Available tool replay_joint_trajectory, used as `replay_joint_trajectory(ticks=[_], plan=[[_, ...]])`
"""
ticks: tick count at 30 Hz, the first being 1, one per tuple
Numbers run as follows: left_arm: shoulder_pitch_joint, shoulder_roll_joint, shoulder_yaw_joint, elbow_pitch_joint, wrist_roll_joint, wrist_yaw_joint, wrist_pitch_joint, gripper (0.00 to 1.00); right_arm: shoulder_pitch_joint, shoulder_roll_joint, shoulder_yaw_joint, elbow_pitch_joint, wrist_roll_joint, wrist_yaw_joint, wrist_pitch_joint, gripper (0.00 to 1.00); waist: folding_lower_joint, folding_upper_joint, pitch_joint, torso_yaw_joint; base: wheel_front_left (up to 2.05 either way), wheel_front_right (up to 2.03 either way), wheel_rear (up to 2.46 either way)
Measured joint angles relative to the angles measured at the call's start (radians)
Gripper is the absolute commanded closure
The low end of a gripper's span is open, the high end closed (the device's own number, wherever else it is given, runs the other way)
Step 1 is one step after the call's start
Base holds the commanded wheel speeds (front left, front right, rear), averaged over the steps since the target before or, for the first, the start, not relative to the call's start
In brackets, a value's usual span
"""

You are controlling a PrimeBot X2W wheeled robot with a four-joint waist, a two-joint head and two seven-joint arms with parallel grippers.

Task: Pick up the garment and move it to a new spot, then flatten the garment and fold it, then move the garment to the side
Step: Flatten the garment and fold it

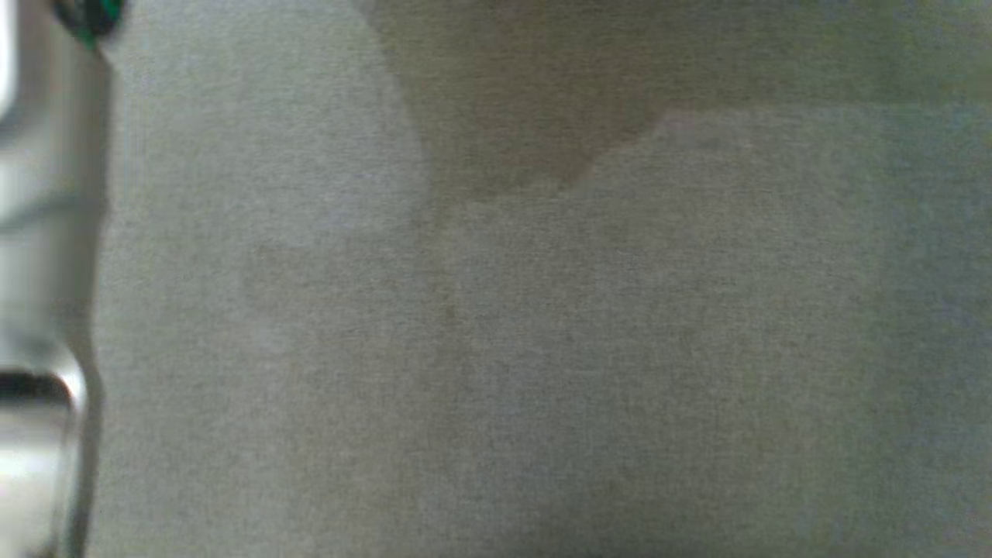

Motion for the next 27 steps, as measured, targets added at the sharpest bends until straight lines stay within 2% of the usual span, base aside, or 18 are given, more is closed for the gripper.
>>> replay_joint_trajectory(ticks=[7, 14, 20, 27], plan=[[0.349, -0.001, -0.004, -0.154, -0.029, -0.018, 0.0, 1.0, 0.24, 0.012, -0.089, -0.011, 0.044, 0.0, 0.0, 1.0, -0.0003, 0.0, -0.053, 0.022, 0.0, 0.0, 0.0], [0.751, 0.072, -0.034, -0.312, -0.082, -0.024, 0.002, 1.0, 0.521, 0.037, -0.118, -0.12, 0.093, 0.0, 0.0, 1.0, -0.0005, 0.0001, -0.155, 0.018, 0.0, 0.0, 0.0], [1.089, 0.091, -0.066, -0.443, -0.11, 0.033, 0.05, 1.0, 0.777, 0.074, -0.152, -0.202, 0.106, 0.0, 0.001, 1.0, -0.0006, 0.0001, -0.243, 0.002, 0.0, 0.0, 0.0], [1.331, 0.109, -0.087, -0.608, -0.14, 0.105, 0.118, 1.0, 0.959, 0.087, -0.174, -0.286, 0.123, 0.0, 0.007, 1.0, -0.0004, 0.0001, -0.301, -0.028, 0.0, 0.0, 0.0]])
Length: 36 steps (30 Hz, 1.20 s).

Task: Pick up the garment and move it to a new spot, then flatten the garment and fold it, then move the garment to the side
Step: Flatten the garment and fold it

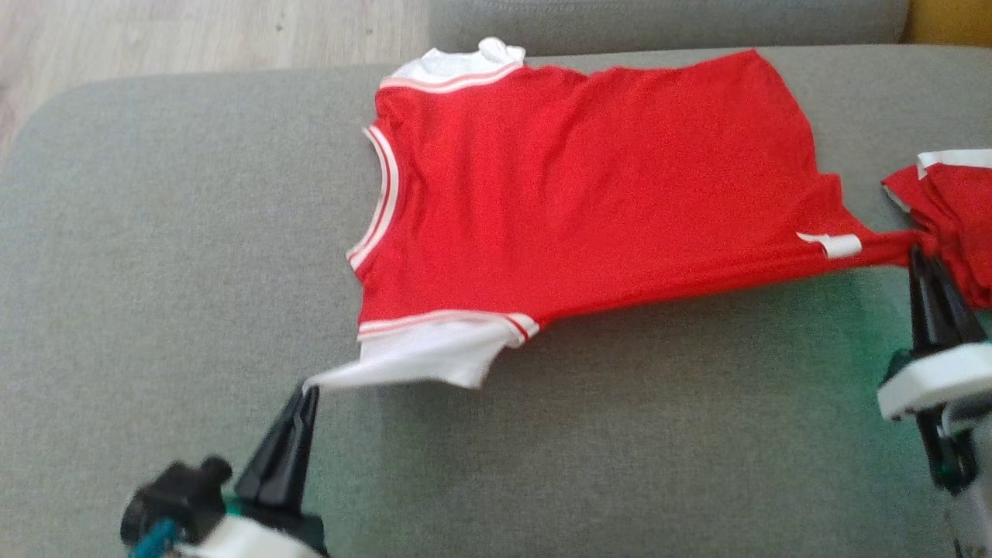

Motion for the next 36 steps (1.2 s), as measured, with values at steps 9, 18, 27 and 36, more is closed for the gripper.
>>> replay_joint_trajectory(ticks=[9, 18, 27, 36], plan=[[0.195, 0.032, -0.016, -0.185, -0.039, 0.048, 0.077, 1.0, 0.319, 0.055, -0.134, -0.258, -0.017, 0.0, 0.054, 1.0, 0.0, 0.0, -0.051, 0.013, 0.0, 0.0, 0.0], [0.145, 0.026, -0.011, -0.229, -0.05, 0.064, 0.086, 1.0, 0.429, 0.132, -0.194, -0.434, -0.046, 0.0, 0.167, 1.0, 0.0003, 0.0, -0.026, 0.024, 0.0, 0.0, 0.0], [-0.186, -0.054, -0.012, -0.033, -0.042, 0.014, 0.033, 1.0, 0.272, 0.153, -0.225, -0.402, -0.076, 0.0, 0.227, 1.0, 0.0004, 0.0, 0.052, 0.027, 0.0, 0.0, 0.0], [-0.403, -0.108, -0.011, 0.204, -0.055, -0.053, 0.015, 1.0, 0.092, 0.176, -0.228, -0.265, -0.111, 0.0, 0.213, 1.0, 0.0005, -0.0001, 0.13, 0.006, 0.0, 0.0, 0.0]])
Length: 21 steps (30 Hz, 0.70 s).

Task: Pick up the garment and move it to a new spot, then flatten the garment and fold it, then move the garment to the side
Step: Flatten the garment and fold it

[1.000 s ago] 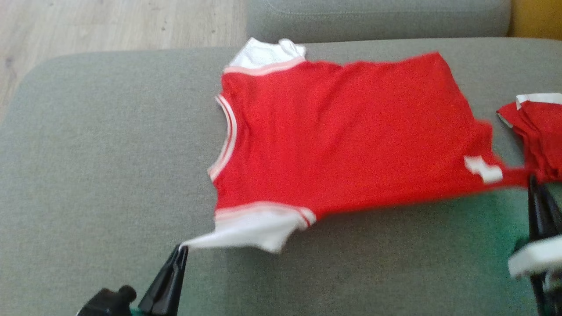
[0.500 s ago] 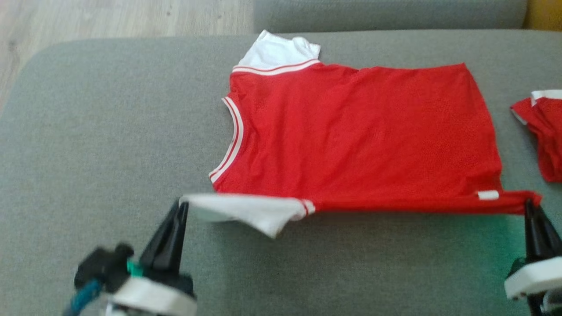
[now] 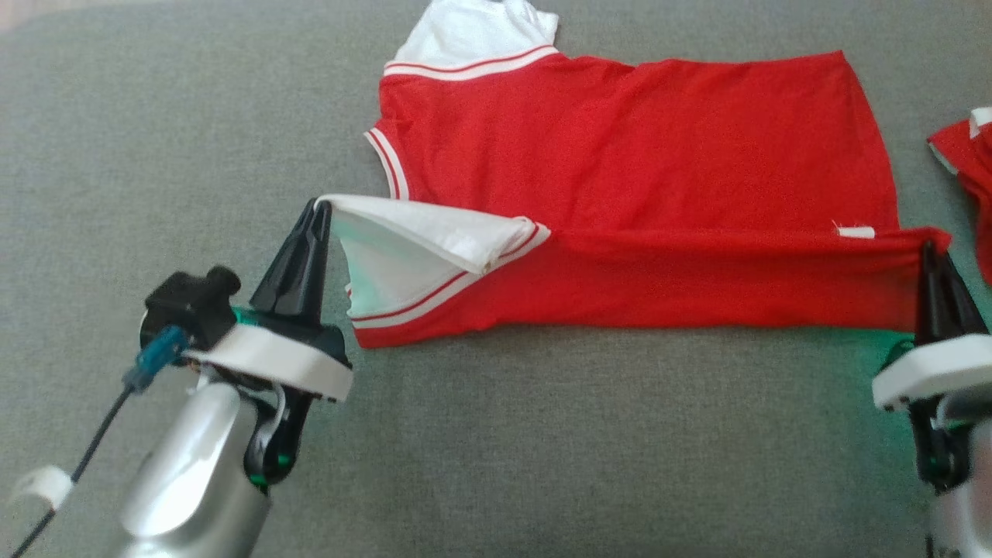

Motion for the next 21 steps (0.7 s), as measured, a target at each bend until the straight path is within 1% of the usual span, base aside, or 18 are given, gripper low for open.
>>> replay_joint_trajectory(ticks=[3, 4, 5, 6, 7, 8, 9, 10, 11, 14, 16, 18, 21], plan=[[-0.047, -0.004, -0.002, 0.064, 0.0, -0.009, -0.004, 1.0, -0.05, 0.013, 0.0, 0.047, -0.006, 0.0, -0.021, 0.99, 0.0, 0.0, 0.02, -0.005, 0.0, 0.0, 0.0], [-0.06, -0.005, -0.004, 0.085, 0.001, -0.015, -0.01, 1.0, -0.067, 0.016, 0.002, 0.063, -0.009, 0.0, -0.029, 0.89, 0.0, 0.0, 0.026, -0.007, 0.0, 0.0, 0.0], [-0.074, -0.005, -0.006, 0.105, 0.003, -0.017, -0.014, 1.0, -0.084, 0.017, 0.002, 0.08, -0.014, 0.0, -0.037, 0.71, 0.0001, 0.0, 0.031, -0.009, 0.0, 0.0, 0.0], [-0.084, -0.005, -0.008, 0.123, 0.01, -0.017, -0.022, 1.0, -0.101, 0.017, 0.002, 0.097, -0.017, 0.0, -0.046, 0.66, 0.0001, 0.0, 0.035, -0.011, 0.0, 0.0, 0.0], [-0.094, -0.006, -0.011, 0.14, 0.017, -0.017, -0.029, 0.97, -0.117, 0.017, 0.002, 0.114, -0.021, 0.0, -0.054, 0.64, 0.0, 0.0, 0.038, -0.013, 0.0, 0.0, 0.0], [-0.101, -0.007, -0.014, 0.155, 0.022, -0.017, -0.037, 0.8, -0.131, 0.017, 0.002, 0.131, -0.026, 0.0, -0.062, 0.55, -0.0001, 0.0, 0.039, -0.014, 0.0, 0.0, 0.0], [-0.107, -0.012, -0.016, 0.17, 0.027, -0.016, -0.042, 0.63, -0.141, 0.017, 0.002, 0.146, -0.031, 0.0, -0.071, 0.21, -0.0001, 0.0, 0.039, -0.014, 0.0, 0.0, 0.0], [-0.111, -0.014, -0.021, 0.184, 0.033, -0.016, -0.046, 0.07, -0.149, 0.018, 0.002, 0.159, -0.041, 0.0, -0.084, 0.0, -0.0001, 0.0, 0.037, -0.014, 0.0, 0.0, 0.0], [-0.111, -0.016, -0.024, 0.192, 0.04, -0.009, -0.056, 0.0, -0.153, 0.019, 0.002, 0.167, -0.05, 0.0, -0.096, 0.0, -0.0001, 0.0, 0.035, -0.014, 0.0, 0.0, 0.0], [-0.105, -0.02, -0.025, 0.196, 0.051, 0.018, -0.081, 0.0, -0.152, 0.023, 0.003, 0.183, -0.069, 0.0, -0.131, 0.0, -0.0002, 0.0, 0.023, -0.015, 0.0, 0.0, 0.0], [-0.083, -0.028, -0.022, 0.185, 0.051, 0.028, -0.09, 0.0, -0.146, 0.029, -0.001, 0.188, -0.07, 0.0, -0.144, 0.0, -0.0002, 0.0, 0.011, -0.015, 0.0, 0.0, 0.0], [-0.029, -0.039, -0.023, 0.177, 0.049, 0.04, -0.098, 0.0, -0.139, 0.038, -0.009, 0.192, -0.072, 0.0, -0.155, 0.0, -0.0003, 0.0, -0.003, -0.014, 0.0, 0.0, 0.0], [0.086, -0.055, -0.023, 0.186, 0.007, 0.05, -0.098, 0.0, -0.109, 0.055, -0.013, 0.193, -0.072, 0.0, -0.163, 0.0, -0.0004, 0.0, -0.024, -0.013, 0.0, 0.0, 0.0]])
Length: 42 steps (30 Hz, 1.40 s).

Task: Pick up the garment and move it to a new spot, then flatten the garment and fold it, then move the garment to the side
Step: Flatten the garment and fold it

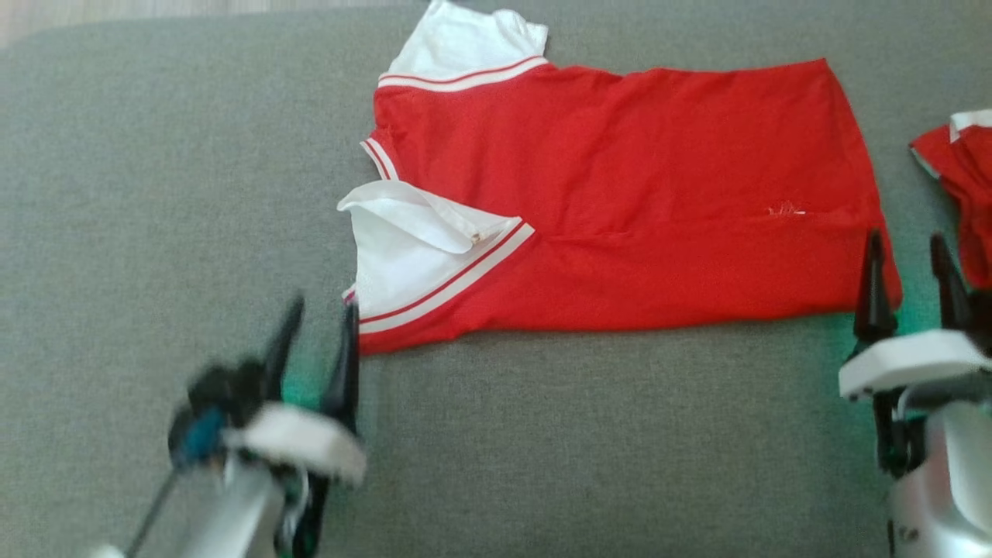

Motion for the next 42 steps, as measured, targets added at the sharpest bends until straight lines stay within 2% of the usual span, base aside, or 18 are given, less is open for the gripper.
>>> replay_joint_trajectory(ticks=[6, 22, 23, 25, 30, 42], plan=[[0.09, 0.002, -0.014, 0.037, -0.014, 0.005, 0.016, 0.0, 0.04, 0.012, -0.003, 0.004, 0.0, 0.0, -0.001, 0.0, -0.0001, 0.0, -0.023, -0.004, 0.0, 0.0, 0.0], [0.022, 0.006, -0.047, 0.123, -0.005, -0.015, 0.036, 0.0, 0.044, 0.02, -0.011, -0.015, 0.0, 0.0, -0.002, 0.0, 0.0001, 0.0, -0.019, -0.027, 0.0, 0.0, 0.0], [0.017, 0.005, -0.049, 0.13, -0.005, -0.02, 0.036, 0.22, 0.044, 0.02, -0.011, -0.016, 0.0, 0.0, -0.002, 0.0, 0.0001, 0.0, -0.017, -0.029, 0.0, 0.0, 0.0], [0.003, 0.005, -0.058, 0.138, -0.004, -0.029, 0.037, 1.0, 0.044, 0.02, -0.013, -0.018, 0.0, 0.0, -0.002, 0.0, 0.0001, 0.0, -0.013, -0.03, 0.0, 0.0, 0.0], [-0.021, 0.005, -0.08, 0.153, -0.001, -0.066, 0.054, 1.0, 0.044, 0.021, -0.017, -0.017, 0.0, 0.0, 0.021, 0.0, 0.0002, 0.0, -0.006, -0.032, 0.0, 0.0, 0.0], [-0.021, 0.022, -0.102, 0.125, 0.012, -0.057, 0.041, 1.0, 0.026, 0.024, -0.039, 0.093, 0.019, 0.0, 0.175, 0.0, 0.0002, 0.0, -0.011, 0.0, 0.0, 0.0, 0.0]])
